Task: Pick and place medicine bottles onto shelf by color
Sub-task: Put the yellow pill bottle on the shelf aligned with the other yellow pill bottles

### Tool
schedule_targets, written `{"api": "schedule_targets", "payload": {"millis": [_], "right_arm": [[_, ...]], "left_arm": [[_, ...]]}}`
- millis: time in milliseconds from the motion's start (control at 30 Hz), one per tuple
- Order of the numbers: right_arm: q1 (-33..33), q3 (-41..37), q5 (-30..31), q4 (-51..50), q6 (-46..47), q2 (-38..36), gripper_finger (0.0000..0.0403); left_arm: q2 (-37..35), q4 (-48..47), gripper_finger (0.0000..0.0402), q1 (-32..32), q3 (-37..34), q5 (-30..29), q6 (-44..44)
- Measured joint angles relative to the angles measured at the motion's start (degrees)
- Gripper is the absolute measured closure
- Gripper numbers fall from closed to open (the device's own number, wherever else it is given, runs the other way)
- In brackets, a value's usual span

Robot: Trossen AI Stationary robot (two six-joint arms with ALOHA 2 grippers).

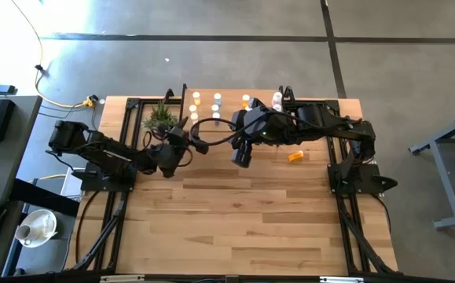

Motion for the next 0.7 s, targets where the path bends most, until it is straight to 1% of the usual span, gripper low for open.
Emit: {"api": "schedule_targets", "payload": {"millis": [100, 167, 333, 467, 567, 700], "right_arm": [[0.0, 0.0, -0.02, -0.54, 0.45, 0.0, 0.0202], [0.0, 0.0, 0.0, -0.73, 0.0, 0.0, 0.0202], [0.0, 0.0, 0.4, -0.71, -1.26, 0.0, 0.0202], [0.08, 0.0, 3.96, -0.69, -1.37, 0.0, 0.0202], [0.13, 0.0, 6.54, -0.69, -1.54, 0.0, 0.0202], [0.13, 0.0, 8.96, -0.69, -4.98, 0.0, 0.0202]], "left_arm": [[0.04, -7.11, 0.0197, -0.04, 0.0, 0.04, -6.03], [0.04, -10.11, 0.0197, -0.04, -0.02, 0.01, -7.69], [0.04, -12.89, 0.0197, 0.01, -0.02, -0.77, -7.85], [0.04, -13.16, 0.0197, 0.57, -0.02, 1.03, -5.91], [0.04, -13.14, 0.0197, 0.6, -0.02, 0.38, -3.84], [0.04, -13.09, 0.0197, 0.53, -0.02, -0.18, -3.44]]}}
